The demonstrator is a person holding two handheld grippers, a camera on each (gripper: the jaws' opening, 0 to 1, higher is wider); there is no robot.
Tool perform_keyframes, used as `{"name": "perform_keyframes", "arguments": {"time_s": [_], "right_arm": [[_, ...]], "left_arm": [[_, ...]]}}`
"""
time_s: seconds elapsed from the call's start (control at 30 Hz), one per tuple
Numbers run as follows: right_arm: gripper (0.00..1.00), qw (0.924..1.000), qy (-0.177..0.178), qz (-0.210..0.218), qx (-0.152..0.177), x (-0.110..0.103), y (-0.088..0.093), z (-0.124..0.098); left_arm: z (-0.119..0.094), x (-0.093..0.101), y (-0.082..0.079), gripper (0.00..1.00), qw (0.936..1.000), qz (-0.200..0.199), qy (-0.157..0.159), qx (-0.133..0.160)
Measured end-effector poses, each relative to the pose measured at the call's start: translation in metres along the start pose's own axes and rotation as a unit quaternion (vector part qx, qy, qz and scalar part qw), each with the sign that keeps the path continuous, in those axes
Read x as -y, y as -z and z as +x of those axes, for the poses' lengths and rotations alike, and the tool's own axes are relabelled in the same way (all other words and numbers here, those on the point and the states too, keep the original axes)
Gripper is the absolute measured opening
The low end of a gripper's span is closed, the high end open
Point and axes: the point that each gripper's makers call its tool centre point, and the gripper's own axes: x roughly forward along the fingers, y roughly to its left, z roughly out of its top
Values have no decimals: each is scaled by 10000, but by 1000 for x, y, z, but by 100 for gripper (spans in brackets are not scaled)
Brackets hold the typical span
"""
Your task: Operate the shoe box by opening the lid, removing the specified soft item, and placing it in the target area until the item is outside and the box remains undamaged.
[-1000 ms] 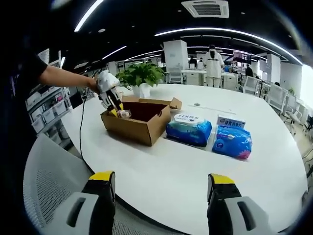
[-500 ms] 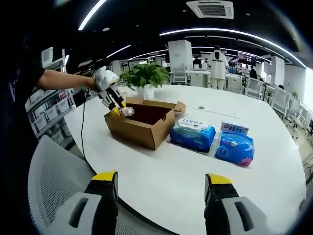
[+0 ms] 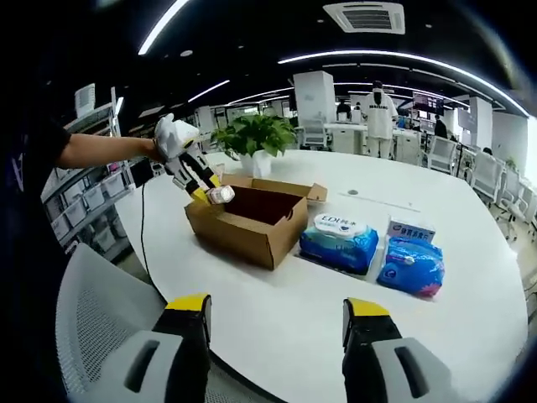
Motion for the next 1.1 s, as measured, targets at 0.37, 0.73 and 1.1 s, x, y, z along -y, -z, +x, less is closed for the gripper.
{"name": "perform_keyframes", "arguments": {"time_s": [0.37, 0.73, 1.1], "right_arm": [[57, 9998, -165, 62, 100, -10, -15, 8], [52, 9989, -332, 209, 260, -19, -32, 15], [48, 9980, -517, 235, 279, -28, -39, 25]], "left_arm": [[-2, 12, -29, 19, 9993, 160, -37, 345], [-4, 24, -55, 19, 9972, 278, -65, 695], [-2, 38, -76, 19, 9944, 448, -17, 960]]}}
